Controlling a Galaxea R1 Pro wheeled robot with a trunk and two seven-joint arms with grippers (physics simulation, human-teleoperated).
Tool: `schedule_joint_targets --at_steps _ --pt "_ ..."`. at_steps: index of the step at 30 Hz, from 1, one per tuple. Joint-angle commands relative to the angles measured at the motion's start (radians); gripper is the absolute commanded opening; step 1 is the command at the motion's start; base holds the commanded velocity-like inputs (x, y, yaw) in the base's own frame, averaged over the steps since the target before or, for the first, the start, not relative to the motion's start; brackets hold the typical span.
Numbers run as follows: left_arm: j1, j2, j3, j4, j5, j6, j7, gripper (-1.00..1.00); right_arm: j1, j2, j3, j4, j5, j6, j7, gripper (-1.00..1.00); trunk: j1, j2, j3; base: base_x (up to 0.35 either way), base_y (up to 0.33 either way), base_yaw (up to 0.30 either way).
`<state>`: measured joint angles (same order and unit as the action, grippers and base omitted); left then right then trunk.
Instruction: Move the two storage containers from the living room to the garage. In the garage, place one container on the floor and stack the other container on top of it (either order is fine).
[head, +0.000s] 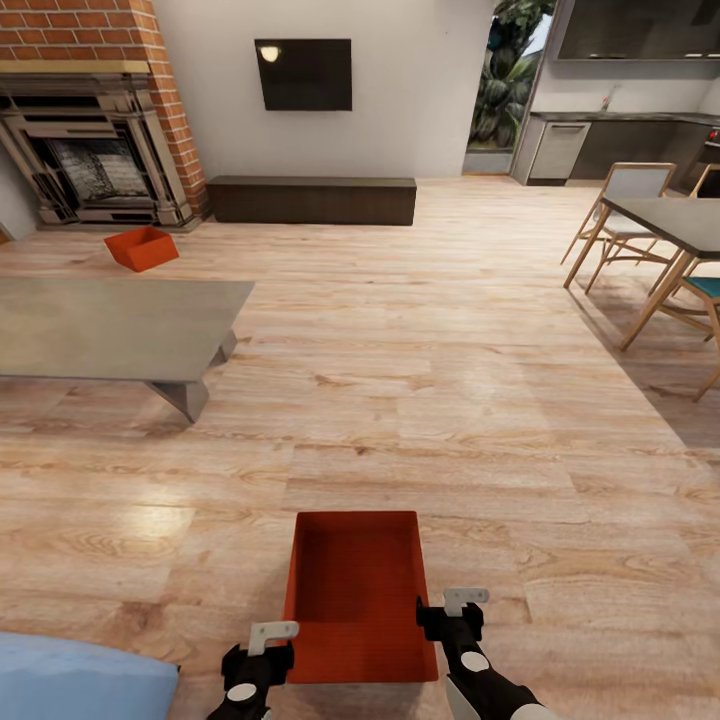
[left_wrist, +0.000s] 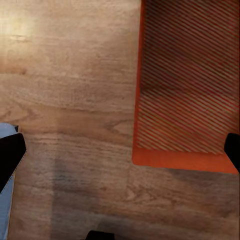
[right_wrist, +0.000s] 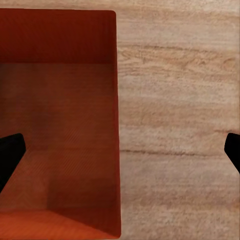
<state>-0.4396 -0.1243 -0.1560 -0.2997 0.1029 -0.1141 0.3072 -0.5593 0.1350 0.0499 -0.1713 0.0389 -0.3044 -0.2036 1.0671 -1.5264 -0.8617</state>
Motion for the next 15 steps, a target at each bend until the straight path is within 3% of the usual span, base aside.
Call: schedule_joint_targets --at_steps 1,15 --pt "-0.001 0.002 -0.008 -0.005 0.011 -0.003 0.006 1.00 -0.001 0.000 0.005 0.001 0.004 -0.001 -0.008 1.00 0.004 -0.008 -0.004 0.000 0.000 0.000" --pt "-0.001 0.006 -0.003 -0.131 0.011 0.012 0.030 1.00 -0.001 0.000 0.007 0.001 0.007 -0.001 -0.006 1.00 0.058 -0.106 -0.048 0.000 0.000 0.000"
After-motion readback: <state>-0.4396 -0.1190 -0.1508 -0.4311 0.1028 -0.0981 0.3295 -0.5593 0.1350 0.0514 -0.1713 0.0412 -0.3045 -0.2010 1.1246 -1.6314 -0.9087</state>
